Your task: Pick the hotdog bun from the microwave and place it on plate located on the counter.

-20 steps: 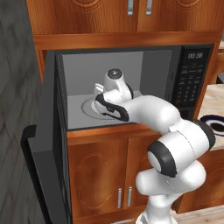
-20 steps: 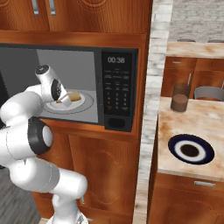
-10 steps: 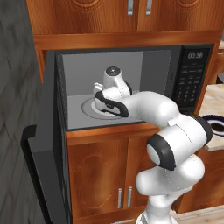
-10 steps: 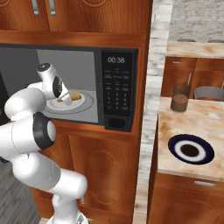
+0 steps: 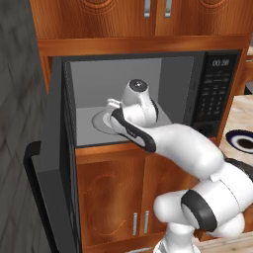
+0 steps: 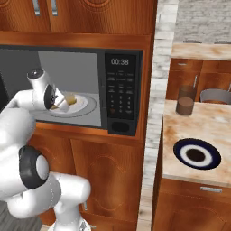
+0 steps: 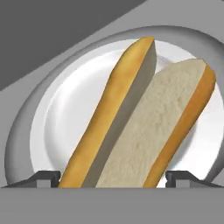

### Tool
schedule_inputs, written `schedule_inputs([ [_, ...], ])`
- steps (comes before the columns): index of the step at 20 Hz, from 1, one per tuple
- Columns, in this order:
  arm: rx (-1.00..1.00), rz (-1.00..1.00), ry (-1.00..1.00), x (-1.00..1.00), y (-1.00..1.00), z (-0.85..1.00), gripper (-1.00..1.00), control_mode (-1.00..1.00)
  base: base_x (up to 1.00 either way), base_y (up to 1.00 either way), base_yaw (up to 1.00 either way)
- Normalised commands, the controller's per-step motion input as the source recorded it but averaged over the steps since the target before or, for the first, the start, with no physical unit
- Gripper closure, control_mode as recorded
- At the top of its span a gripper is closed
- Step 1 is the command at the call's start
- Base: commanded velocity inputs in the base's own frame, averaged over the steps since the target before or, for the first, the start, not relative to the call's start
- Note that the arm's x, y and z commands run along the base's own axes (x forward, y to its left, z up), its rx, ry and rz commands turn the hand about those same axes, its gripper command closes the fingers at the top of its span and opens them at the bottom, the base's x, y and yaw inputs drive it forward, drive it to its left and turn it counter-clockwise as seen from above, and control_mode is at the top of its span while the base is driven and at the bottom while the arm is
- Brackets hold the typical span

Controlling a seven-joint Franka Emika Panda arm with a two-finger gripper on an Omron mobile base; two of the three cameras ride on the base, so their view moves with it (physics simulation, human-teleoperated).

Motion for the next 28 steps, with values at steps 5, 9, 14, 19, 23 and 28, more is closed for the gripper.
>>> schedule_inputs([
  [5,-0.04,0.32,0.0,-1.0,-0.39,0.25,1.0,-1.0,0.0,0.0,0.0],
  [9,-0.03,0.27,0.0,-1.0,-0.63,0.28,1.0,-1.0,0.0,0.0,0.0],
  [14,0.0,0.16,0.0,-1.0,-0.94,0.09,1.0,-1.0,0.0,0.0,0.0],
  [19,-0.01,0.02,0.06,-0.68,-1.0,0.0,1.0,-1.0,0.0,0.0,0.0],
  [23,-0.07,0.0,0.13,-0.14,-1.0,0.0,1.0,-1.0,0.0,0.0,0.0],
  [28,-0.11,0.0,0.13,0.0,-1.0,-0.02,1.0,-1.0,0.0,0.0,0.0],
])
